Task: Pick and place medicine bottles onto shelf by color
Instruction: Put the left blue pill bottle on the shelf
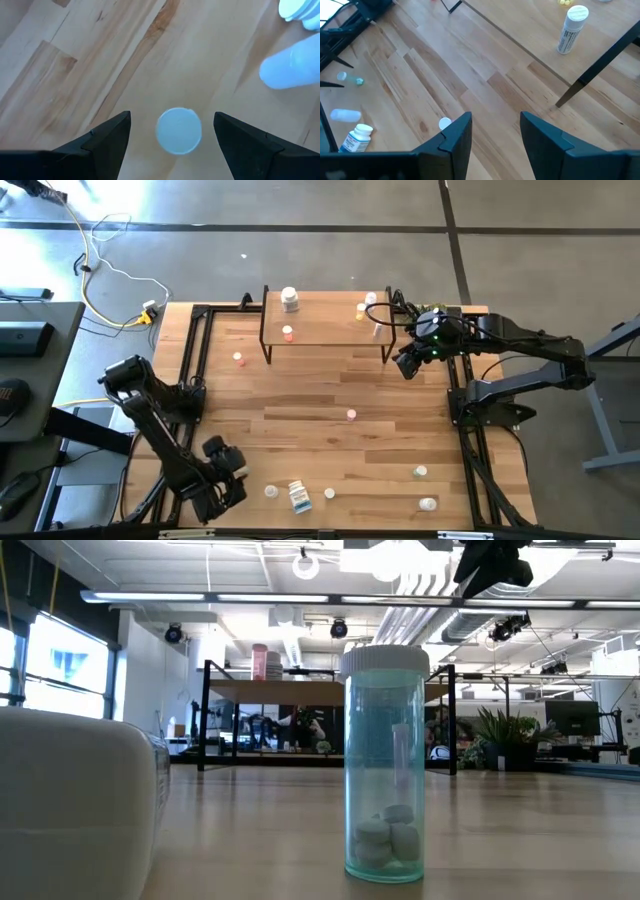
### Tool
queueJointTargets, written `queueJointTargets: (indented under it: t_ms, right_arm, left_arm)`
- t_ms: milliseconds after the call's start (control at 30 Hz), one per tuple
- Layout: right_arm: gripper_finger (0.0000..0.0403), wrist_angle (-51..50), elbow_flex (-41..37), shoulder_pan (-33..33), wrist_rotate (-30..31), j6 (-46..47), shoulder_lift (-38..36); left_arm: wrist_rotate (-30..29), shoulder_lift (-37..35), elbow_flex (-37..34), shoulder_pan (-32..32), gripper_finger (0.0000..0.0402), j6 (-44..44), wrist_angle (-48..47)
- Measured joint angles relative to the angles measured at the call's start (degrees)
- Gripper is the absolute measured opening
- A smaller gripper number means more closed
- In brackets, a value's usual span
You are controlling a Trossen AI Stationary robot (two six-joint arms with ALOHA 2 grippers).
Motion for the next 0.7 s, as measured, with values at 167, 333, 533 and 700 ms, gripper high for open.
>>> queueJointTargets:
  t_ms: [167,333,533,700]
  right_arm:
    - [0.0158,0.0,0.0,0.0,0.0,0.0,0.0]
    - [0.0158,0.0,0.0,0.0,0.0,0.0,0.0]
    - [0.0158,0.0,0.0,0.0,0.0,-0.1,0.0]
    - [0.0158,0.0,0.0,0.0,0.0,-0.1,0.0]
  left_arm:
    - [0.4,1.1,0.0,0.3,0.0259,0.0,0.4]
    - [0.4,1.1,0.0,0.3,0.0220,0.1,0.5]
    - [0.4,1.1,0.0,0.3,0.0170,0.4,0.6]
    - [1.1,1.1,0.0,0.3,0.0128,0.5,0.7]
